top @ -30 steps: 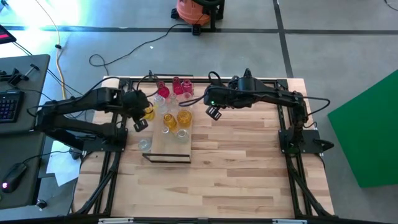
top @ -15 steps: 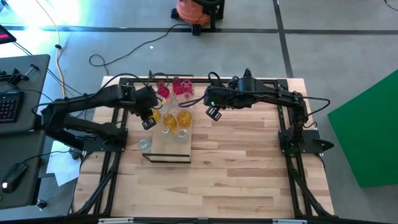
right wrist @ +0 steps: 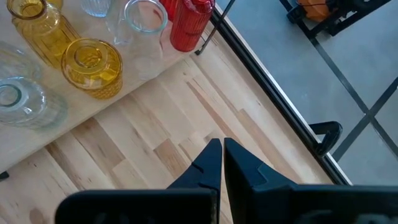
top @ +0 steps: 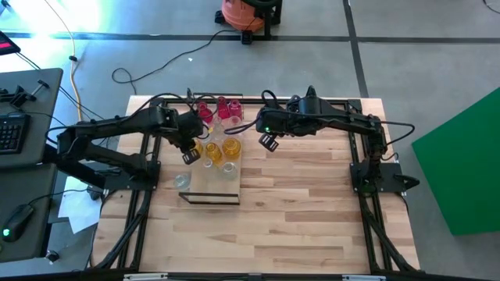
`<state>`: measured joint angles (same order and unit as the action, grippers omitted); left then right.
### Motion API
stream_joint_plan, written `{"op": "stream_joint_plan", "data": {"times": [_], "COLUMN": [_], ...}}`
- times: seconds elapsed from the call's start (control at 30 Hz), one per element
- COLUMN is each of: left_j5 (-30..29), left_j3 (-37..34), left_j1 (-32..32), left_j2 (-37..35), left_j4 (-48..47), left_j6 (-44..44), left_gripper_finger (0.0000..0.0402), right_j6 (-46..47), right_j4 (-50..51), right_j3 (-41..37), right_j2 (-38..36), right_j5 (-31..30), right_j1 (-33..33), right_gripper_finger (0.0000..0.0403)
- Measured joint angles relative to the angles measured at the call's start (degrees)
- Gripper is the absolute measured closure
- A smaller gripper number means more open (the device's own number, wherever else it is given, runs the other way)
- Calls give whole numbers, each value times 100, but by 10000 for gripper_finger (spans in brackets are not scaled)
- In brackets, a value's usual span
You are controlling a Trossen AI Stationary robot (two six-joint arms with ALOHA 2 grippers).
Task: Sort vases onto shelf
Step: Put the yellow vase on the shelf aligned with the other yellow vase
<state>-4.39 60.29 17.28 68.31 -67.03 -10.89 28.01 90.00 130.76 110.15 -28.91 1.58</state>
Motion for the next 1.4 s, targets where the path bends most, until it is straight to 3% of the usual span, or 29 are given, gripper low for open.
{"op": "stream_joint_plan", "data": {"times": [0.2, 0.7, 1.4], "left_j5": [284, 261, 243], "left_j3": [2, 2, 4], "left_j1": [2, 0, -4], "left_j2": [9, 125, 114], "left_j4": [103, 133, 349], "left_j6": [-99, -239, -197], "left_gripper_finger": [381, 378, 288], "right_j6": [-104, -149, -247], "right_j4": [1, 2, 0], "right_j3": [-2, -1, 0], "right_j2": [0, 0, 0], "right_j5": [0, -2, 5], "right_j1": [0, -11, -11], "right_gripper_finger": [403, 403, 403]}}
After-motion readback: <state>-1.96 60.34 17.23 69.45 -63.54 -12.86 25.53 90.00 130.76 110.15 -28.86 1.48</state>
